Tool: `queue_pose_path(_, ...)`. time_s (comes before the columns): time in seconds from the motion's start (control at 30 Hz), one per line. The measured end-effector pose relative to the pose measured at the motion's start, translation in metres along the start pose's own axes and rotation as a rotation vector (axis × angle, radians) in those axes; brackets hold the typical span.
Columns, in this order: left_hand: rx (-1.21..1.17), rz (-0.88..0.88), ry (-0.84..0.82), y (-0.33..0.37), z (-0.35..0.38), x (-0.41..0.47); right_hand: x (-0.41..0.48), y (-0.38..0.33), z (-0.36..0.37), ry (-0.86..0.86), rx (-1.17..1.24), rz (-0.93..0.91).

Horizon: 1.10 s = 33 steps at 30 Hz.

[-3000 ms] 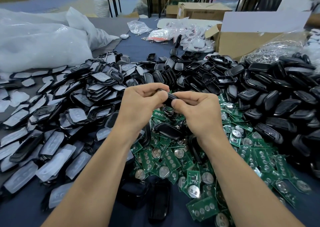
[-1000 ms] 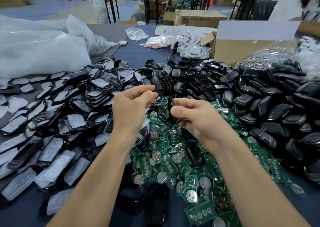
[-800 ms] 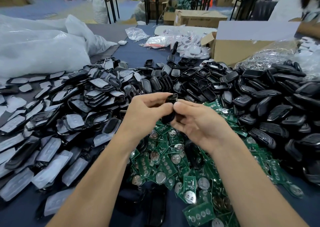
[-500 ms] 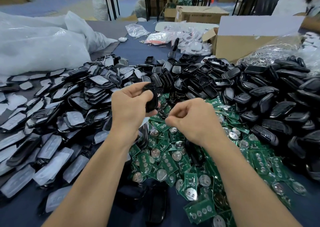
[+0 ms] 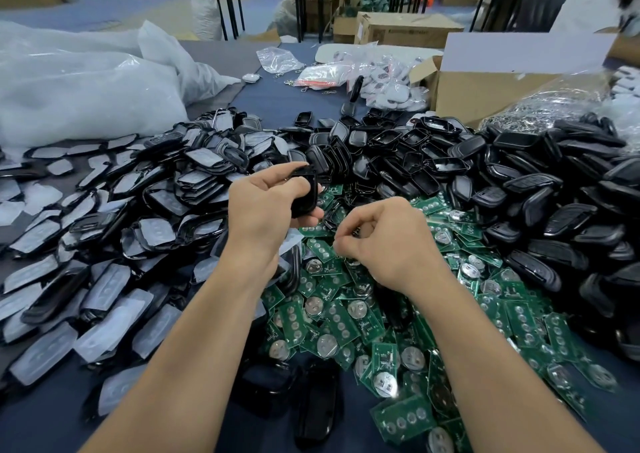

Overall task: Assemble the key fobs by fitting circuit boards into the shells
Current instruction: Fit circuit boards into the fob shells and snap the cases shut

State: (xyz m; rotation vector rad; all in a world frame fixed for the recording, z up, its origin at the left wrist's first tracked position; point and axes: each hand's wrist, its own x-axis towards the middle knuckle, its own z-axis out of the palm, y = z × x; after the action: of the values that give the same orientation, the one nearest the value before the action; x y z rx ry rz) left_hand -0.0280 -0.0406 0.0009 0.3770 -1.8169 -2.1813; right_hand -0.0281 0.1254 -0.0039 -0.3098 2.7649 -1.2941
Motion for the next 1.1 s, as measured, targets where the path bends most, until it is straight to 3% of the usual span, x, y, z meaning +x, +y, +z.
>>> queue_pose_path(0.17, 0.016, -0.016, -0.046, -0.001, 0.003, -0.001, 0.0, -0.002, -0.006, 0.131, 0.611, 0.11)
queue_pose_path(0.33, 0.051, -0.036, -0.075, -0.003, 0.002, -0.001, 0.002, -0.003, -0.013, 0.072, 1.025, 0.271)
queue_pose_path(0.43, 0.103, -0.024, -0.081, -0.004, 0.004, -0.004, 0.001, -0.005, -0.01, 0.048, 1.056, 0.257)
queue_pose_path(0.57, 0.123, -0.027, -0.072, -0.005, 0.005, -0.006, 0.002, -0.003, -0.008, 0.138, 1.029, 0.223)
queue_pose_path(0.87, 0.142, -0.003, -0.084, -0.001, 0.005, -0.007, 0.003, -0.004, -0.003, 0.001, 0.893, 0.172)
queue_pose_path(1.1, 0.177, 0.008, -0.085, -0.001, 0.006, -0.009, 0.004, 0.002, -0.002, 0.039, 0.783, 0.15)
